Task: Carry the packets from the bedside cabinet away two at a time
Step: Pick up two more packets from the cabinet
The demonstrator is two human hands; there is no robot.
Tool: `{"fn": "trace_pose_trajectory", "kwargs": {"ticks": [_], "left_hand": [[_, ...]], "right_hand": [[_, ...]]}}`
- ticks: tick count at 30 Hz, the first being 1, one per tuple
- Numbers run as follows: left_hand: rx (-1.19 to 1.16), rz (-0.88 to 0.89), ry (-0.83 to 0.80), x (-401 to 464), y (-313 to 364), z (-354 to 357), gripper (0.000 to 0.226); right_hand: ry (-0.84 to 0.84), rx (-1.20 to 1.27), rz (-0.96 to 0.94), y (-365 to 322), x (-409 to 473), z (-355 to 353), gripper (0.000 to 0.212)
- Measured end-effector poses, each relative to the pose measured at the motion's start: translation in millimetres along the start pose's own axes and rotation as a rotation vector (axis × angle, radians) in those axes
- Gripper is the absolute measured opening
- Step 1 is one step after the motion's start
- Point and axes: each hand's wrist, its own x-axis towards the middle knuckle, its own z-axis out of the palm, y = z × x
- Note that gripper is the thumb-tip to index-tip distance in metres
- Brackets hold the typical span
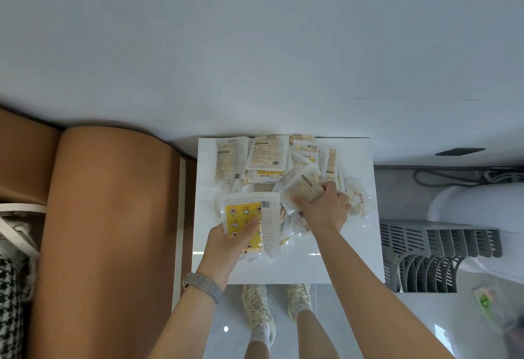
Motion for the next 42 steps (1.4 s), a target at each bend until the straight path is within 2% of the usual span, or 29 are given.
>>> {"fn": "trace_pose_trajectory", "kwargs": {"ticks": [2, 4, 6, 9, 11, 12, 14, 16, 18, 20, 22, 24, 27, 30, 31, 32, 34, 35, 36, 39, 42], "left_hand": [[0.008, 0.007, -0.014, 1, 2, -1, 0.032], [0.001, 0.009, -0.024, 2, 4, -2, 0.036], [-0.021, -0.001, -0.035, 4, 4, -2, 0.042], [-0.031, -0.048, -0.095, 4, 4, 0, 0.037], [-0.068, -0.088, -0.117, 3, 3, 2, 0.034], [-0.085, -0.098, -0.103, 2, 3, 3, 0.034], [-0.101, -0.100, -0.047, 2, 0, 2, 0.035], [-0.116, -0.103, 0.021, 3, -3, -2, 0.035], [-0.143, -0.117, 0.077, 3, -6, -6, 0.034], [-0.156, -0.129, 0.110, 3, -10, -10, 0.033], [-0.153, -0.132, 0.111, 1, -12, -13, 0.034], [-0.147, -0.136, 0.107, 0, -14, -15, 0.035], [-0.142, -0.135, 0.110, -3, -15, -16, 0.032], [-0.144, -0.136, 0.117, -2, -14, -18, 0.031], [-0.145, -0.138, 0.118, -2, -13, -19, 0.032], [-0.145, -0.139, 0.120, -2, -13, -19, 0.033], [-0.142, -0.137, 0.121, -1, -13, -20, 0.035], [-0.140, -0.133, 0.122, -1, -13, -19, 0.035], [-0.139, -0.128, 0.121, 0, -13, -18, 0.035], [-0.131, -0.105, 0.122, 0, -12, -14, 0.033], [-0.128, -0.093, 0.120, 0, -12, -12, 0.032]], "right_hand": [[0.010, 0.189, -0.052, -4, -8, -9, 0.043], [-0.081, 0.367, -0.067, -8, -25, -20, 0.040], [-0.289, 0.392, -0.135, -7, -43, -27, 0.041], [-0.711, 0.499, -0.209, 2, -63, -30, 0.033], [-0.850, 0.642, -0.164, 8, -64, -31, 0.027], [-0.820, 0.693, -0.159, 12, -61, -31, 0.020], [-0.537, 0.575, -0.247, 22, -51, -27, 0.021], [-0.166, 0.193, -0.305, 36, -34, -16, 0.043], [-0.010, -0.079, -0.247, 45, -22, -6, 0.075], [0.003, -0.209, -0.177, 46, -18, 3, 0.093], [0.020, -0.204, -0.141, 42, -16, 8, 0.097], [0.028, -0.013, -0.100, 36, -16, 7, 0.100], [0.023, 0.408, -0.082, 31, -19, -4, 0.106], [0.033, 0.651, -0.068, 31, -23, -23, 0.093], [0.020, 0.682, -0.080, 33, -20, -30, 0.082], [-0.017, 0.673, -0.096, 36, -15, -38, 0.062], [-0.187, 0.577, -0.163, 39, -6, -51, 0.022], [-0.270, 0.459, -0.220, 43, 0, -53, 0.014], [-0.323, 0.283, -0.310, 45, 4, -54, 0.013], [-0.278, -0.383, -0.582, 60, 21, -35, 0.039], [-0.202, -0.580, -0.705, 69, 22, -20, 0.031]]}}
